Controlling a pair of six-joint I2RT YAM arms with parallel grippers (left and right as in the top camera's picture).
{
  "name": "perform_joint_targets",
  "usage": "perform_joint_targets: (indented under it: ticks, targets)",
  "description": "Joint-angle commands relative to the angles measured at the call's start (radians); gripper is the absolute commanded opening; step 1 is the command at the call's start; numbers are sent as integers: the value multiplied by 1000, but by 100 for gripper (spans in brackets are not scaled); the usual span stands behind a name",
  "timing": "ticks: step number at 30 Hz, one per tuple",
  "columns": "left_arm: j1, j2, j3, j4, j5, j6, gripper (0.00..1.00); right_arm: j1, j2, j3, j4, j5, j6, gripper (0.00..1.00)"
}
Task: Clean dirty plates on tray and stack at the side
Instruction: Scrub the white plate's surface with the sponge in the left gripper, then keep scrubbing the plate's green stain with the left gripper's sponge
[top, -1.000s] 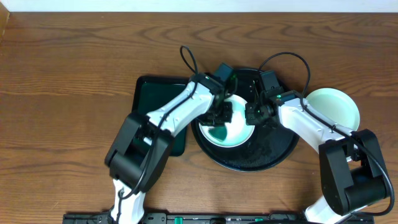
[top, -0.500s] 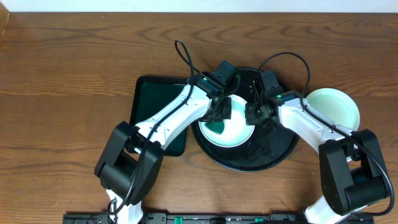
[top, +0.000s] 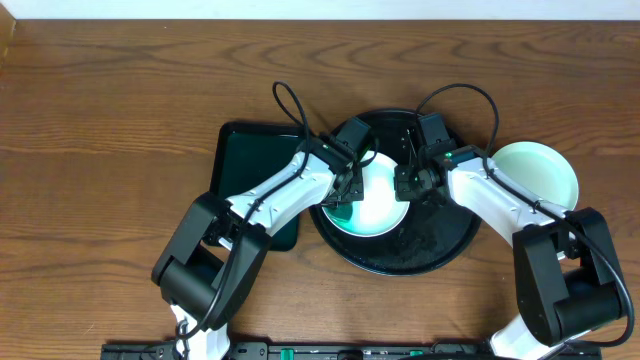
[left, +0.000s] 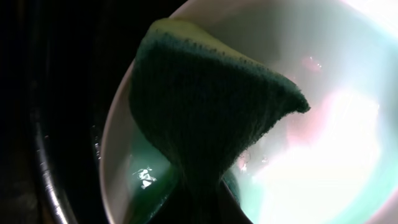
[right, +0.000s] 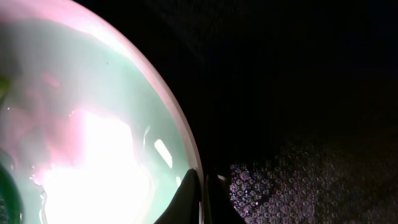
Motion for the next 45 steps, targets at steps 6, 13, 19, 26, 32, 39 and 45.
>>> perform_joint_targets:
  ticks: [6, 13, 19, 26, 32, 39, 45]
  targets:
    - [2, 13, -57, 18, 263, -17, 7, 9, -17, -5, 6, -31, -12, 1]
    - [2, 13, -57, 121, 433, -20, 7, 9, -17, -5, 6, -32, -12, 1]
    - [2, 13, -54, 142, 436, -31, 7, 9, -17, -5, 6, -32, -12, 1]
    - [5, -31, 33, 96, 416, 7, 7, 9, -17, -5, 8, -36, -12, 1]
    - [14, -55, 112, -3, 317, 34, 7, 9, -17, -5, 8, -36, -12, 1]
    - [13, -51, 107, -52, 37, 48, 7, 9, -17, -5, 8, -36, -12, 1]
    - [16, -34, 80, -53, -3, 48, 7, 9, -17, -5, 8, -36, -12, 1]
